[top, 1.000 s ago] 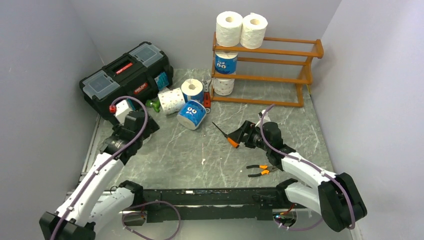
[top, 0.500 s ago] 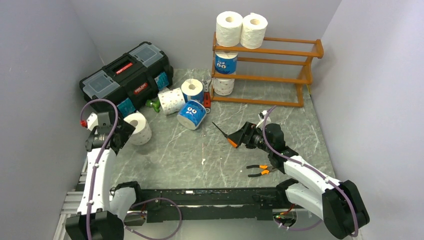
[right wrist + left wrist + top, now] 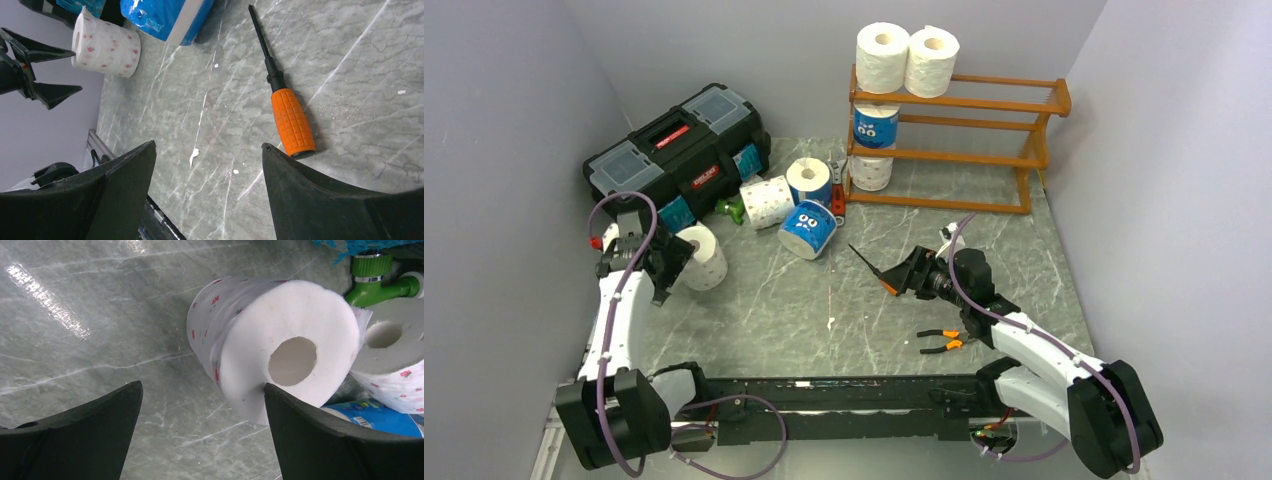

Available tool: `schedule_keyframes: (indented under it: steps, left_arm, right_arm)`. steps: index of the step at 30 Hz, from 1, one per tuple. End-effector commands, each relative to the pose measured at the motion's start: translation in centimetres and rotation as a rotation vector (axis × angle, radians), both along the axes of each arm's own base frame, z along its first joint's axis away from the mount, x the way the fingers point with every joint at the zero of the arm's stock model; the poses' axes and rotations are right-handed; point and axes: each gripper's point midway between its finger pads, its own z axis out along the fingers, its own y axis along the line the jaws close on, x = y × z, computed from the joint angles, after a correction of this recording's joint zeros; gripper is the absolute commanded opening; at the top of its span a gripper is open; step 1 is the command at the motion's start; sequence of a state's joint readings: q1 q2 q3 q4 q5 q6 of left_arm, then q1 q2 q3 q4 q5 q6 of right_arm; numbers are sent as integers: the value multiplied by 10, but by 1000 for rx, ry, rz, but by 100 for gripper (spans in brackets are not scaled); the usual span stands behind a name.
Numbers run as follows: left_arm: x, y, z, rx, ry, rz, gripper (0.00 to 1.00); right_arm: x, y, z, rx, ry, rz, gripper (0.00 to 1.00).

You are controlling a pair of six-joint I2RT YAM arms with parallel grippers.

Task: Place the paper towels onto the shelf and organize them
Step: Pick up the paper towel from the center of the board.

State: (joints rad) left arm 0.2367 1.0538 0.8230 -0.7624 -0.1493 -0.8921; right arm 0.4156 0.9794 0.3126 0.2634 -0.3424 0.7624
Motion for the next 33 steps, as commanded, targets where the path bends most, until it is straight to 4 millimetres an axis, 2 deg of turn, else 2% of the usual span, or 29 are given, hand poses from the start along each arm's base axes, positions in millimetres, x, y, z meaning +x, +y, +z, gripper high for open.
schedule_keyframes:
  steps: [1,11,20,26,33]
  left_arm:
    - [25,3,23,-11,-90,11,97]
    - [32,11,39,27,-125,25,97]
    - [37,12,27,19,-99,22,94]
    - [45,9,22,-2,-104,5,88]
    - [43,6,14,-16,-95,0,81]
  right_arm:
    - [4,1,13,21,-66,-1,79]
    - [4,0,12,15,-70,-1,79]
    - [5,0,12,14,-69,-5,79]
    - [5,-1,12,14,-69,-8,79]
    - [5,0,10,13,-60,-9,79]
